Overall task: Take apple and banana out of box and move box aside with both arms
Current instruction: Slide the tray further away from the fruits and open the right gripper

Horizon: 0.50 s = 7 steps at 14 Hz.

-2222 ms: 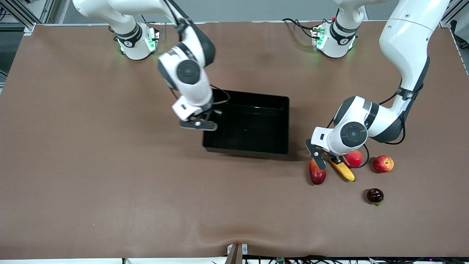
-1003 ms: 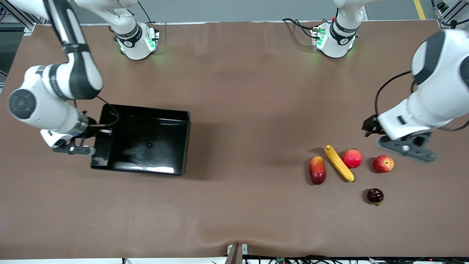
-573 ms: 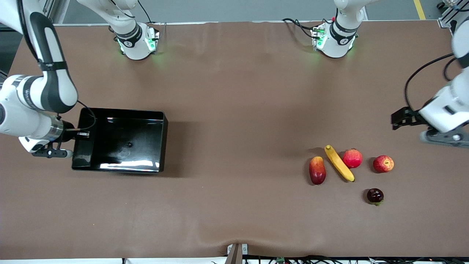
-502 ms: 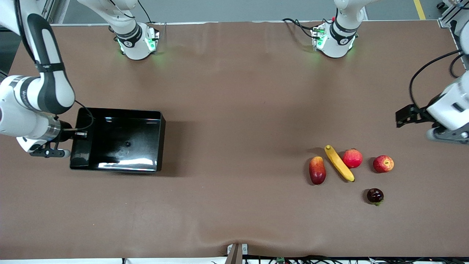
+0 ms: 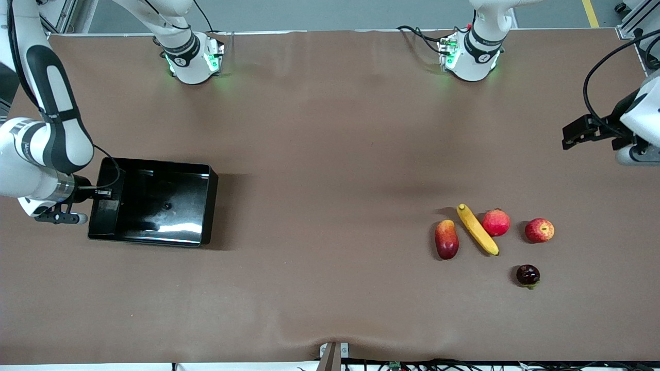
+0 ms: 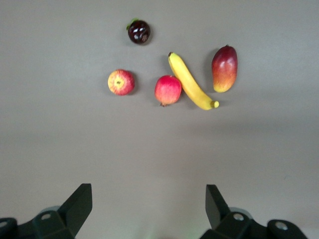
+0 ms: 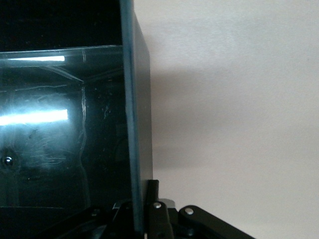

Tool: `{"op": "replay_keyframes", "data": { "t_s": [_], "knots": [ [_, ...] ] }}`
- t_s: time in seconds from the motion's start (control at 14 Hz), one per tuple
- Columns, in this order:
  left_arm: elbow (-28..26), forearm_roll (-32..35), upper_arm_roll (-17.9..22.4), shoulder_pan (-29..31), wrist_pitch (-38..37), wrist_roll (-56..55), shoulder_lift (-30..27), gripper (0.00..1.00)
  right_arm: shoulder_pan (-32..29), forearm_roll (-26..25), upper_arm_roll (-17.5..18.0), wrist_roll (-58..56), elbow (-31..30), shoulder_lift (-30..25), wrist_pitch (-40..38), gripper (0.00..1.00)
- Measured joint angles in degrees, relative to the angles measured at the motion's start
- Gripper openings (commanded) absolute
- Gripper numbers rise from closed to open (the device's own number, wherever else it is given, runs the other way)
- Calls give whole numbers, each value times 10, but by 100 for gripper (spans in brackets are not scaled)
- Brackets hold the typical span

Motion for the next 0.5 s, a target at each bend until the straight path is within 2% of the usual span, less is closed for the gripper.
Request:
{"op": "replay_keyframes", "data": {
  "t_s": [0.14, 0.5],
  "knots": [
    [-23, -7, 34, -27, 0, 0, -21, 100, -11, 0, 0, -10, 0, 8, 9, 0],
    [-65, -16, 32, -31, 2, 0, -45, 100, -40, 0, 0, -68, 0, 23, 64, 0]
  ]
}}
